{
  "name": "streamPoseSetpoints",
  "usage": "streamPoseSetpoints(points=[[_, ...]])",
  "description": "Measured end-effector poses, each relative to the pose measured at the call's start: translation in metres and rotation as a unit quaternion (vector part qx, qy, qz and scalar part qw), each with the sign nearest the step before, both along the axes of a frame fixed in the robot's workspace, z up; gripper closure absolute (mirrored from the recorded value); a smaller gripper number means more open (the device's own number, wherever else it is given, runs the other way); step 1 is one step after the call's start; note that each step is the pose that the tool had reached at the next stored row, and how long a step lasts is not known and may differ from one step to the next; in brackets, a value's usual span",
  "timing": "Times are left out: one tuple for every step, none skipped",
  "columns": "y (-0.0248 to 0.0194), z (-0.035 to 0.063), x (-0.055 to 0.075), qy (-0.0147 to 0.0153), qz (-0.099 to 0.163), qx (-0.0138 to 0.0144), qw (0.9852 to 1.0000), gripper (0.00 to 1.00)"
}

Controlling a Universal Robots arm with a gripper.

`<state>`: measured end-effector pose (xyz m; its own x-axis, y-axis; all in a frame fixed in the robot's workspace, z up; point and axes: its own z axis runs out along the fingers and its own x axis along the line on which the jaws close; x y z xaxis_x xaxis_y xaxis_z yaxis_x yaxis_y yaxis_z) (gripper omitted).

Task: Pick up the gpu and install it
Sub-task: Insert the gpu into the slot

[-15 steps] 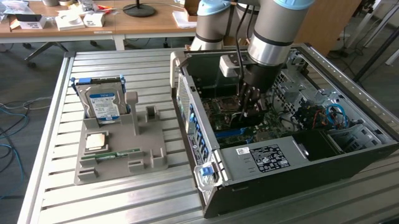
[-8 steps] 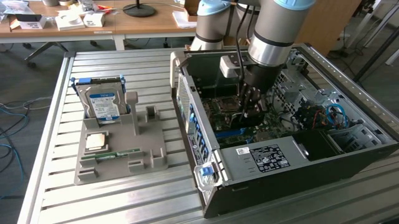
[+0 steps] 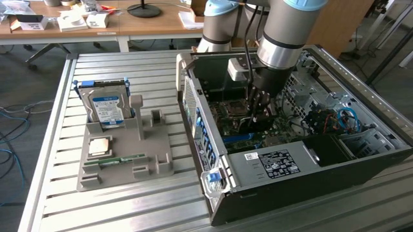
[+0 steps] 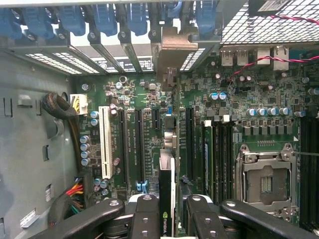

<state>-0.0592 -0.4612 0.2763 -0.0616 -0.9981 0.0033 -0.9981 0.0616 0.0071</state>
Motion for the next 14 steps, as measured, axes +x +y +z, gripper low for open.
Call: streamPoseSetpoints(points=[[0.0, 0.0, -0.0005, 0.0, 0.0, 0.0, 1.0, 0.74], [0.0, 0.0, -0.0011, 0.0, 0.0, 0.0, 1.0, 0.74], [0.0, 0.0, -0.0016, 0.0, 0.0, 0.0, 1.0, 0.74], [0.0, 0.0, -0.0018, 0.0, 0.0, 0.0, 1.0, 0.74], [0.0, 0.0, -0.0018, 0.0, 0.0, 0.0, 1.0, 0.74], [0.0, 0.0, -0.0018, 0.0, 0.0, 0.0, 1.0, 0.74], [0.0, 0.0, -0.0019, 0.0, 0.0, 0.0, 1.0, 0.74], [0.0, 0.0, -0.002, 0.0, 0.0, 0.0, 1.0, 0.74], [0.0, 0.0, -0.0024, 0.0, 0.0, 0.0, 1.0, 0.74], [0.0, 0.0, -0.0028, 0.0, 0.0, 0.0, 1.0, 0.74], [0.0, -0.0001, -0.0031, 0.0, 0.0, 0.0001, 1.0, 0.74], [0.0, -0.0001, -0.0034, 0.0, 0.0, 0.0, 1.0, 0.74], [0.0, -0.0001, -0.0035, 0.0, 0.0, 0.0, 1.0, 0.74], [0.0, 0.0, -0.0036, 0.0, 0.0, 0.0, 1.0, 0.74]])
